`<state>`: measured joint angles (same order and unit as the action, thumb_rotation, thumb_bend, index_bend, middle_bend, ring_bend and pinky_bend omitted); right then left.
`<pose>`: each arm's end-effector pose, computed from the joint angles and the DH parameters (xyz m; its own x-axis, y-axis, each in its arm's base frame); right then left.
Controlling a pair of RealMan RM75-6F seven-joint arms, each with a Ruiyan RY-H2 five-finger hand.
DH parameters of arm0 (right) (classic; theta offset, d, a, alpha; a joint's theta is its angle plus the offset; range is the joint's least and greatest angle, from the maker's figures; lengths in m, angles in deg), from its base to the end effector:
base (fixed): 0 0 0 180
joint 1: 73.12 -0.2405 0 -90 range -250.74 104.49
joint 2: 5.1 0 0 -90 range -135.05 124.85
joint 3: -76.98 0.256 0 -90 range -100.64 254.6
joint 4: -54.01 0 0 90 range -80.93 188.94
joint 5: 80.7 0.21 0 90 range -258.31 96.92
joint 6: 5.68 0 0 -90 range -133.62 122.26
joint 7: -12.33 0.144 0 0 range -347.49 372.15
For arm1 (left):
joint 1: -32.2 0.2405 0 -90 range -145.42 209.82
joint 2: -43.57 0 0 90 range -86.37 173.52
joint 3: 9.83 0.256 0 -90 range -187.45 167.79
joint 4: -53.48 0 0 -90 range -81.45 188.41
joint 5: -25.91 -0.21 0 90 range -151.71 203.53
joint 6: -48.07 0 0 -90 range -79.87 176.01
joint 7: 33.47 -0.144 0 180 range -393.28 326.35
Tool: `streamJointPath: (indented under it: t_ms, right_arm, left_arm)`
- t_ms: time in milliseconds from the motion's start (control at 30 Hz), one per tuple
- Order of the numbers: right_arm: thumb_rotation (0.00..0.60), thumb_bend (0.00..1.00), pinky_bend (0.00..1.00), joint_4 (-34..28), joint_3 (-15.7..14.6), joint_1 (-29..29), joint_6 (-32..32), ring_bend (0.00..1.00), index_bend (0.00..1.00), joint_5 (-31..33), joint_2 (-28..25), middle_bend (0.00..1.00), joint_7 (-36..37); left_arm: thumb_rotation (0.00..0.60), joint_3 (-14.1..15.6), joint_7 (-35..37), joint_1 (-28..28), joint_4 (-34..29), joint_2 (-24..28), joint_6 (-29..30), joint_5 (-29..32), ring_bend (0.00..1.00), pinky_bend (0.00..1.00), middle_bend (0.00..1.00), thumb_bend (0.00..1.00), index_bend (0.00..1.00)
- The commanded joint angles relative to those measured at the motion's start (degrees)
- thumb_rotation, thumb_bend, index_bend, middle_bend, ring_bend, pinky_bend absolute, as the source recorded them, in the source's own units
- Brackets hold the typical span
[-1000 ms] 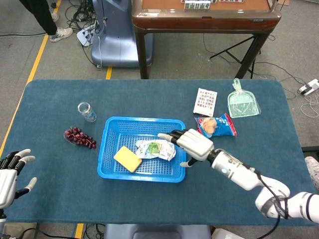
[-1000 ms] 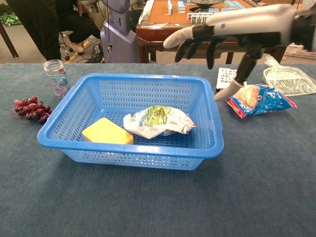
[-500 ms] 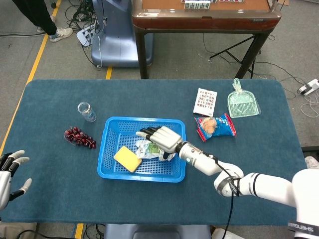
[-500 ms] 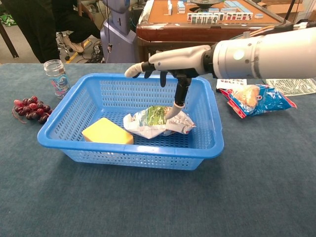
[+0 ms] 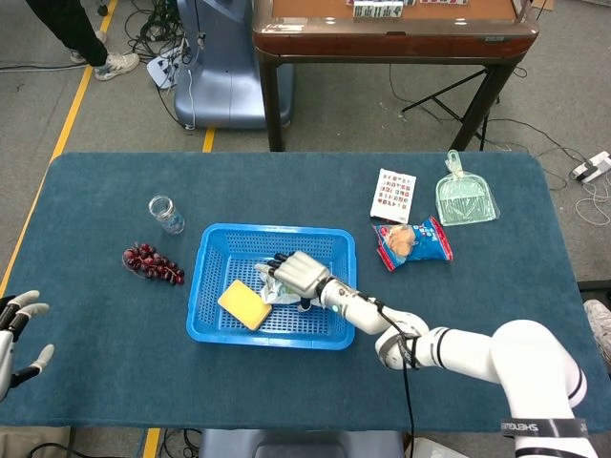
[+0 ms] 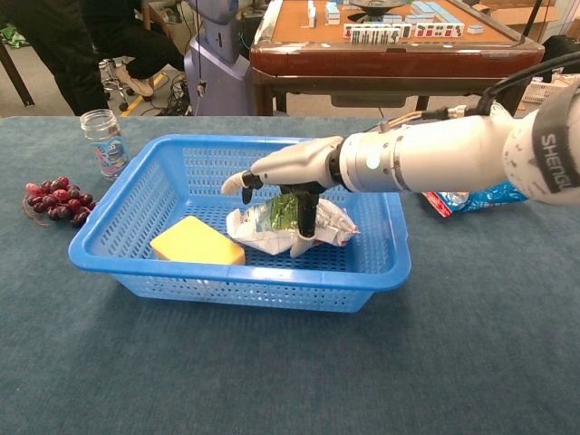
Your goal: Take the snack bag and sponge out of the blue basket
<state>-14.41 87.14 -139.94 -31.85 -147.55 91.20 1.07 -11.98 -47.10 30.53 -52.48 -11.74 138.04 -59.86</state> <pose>-0.0430 -0.3837 -0.0932 0.7018 -0.3690 0.6093 -0.6316 -0.7179 0.2927 -0.2803 0.1594 0.1952 0.5338 -0.0352 0.8449 0.8454 0.0454 -0.5322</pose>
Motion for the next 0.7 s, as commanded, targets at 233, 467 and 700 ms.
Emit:
streamJointPath:
  t_ms: [233, 467, 700]
  right_arm:
    - [0.600, 0.40, 0.54, 3.01, -0.59, 1.81, -8.55, 0.41, 0.50, -2.69, 3.47, 0.46, 0.14]
    - [0.600, 0.46, 0.71, 1.63, -0.09, 4.86, -17.89, 0.52, 0.60, -11.54, 0.82, 0.54, 10.70]
    - [0.600, 0.46, 0.71, -5.34, 2.00, 8.50, -26.77, 0.52, 0.60, -15.39, -8.22, 0.54, 15.84]
  left_arm:
    - [0.600, 0.00, 0.38, 0.31, 0.27, 0.12, 0.21, 0.11, 0.17, 0.24, 0.21, 0.27, 0.38]
    - [0.600, -0.06, 0.29, 0.09, 0.24, -0.18, -0.14, -0.11, 0.17, 0.24, 0.21, 0.27, 0.38]
    - [0.600, -0.50, 0.11, -0.21, 0.04, -0.06, 0.02, -0.48, 0.17, 0.24, 0.21, 0.27, 0.38]
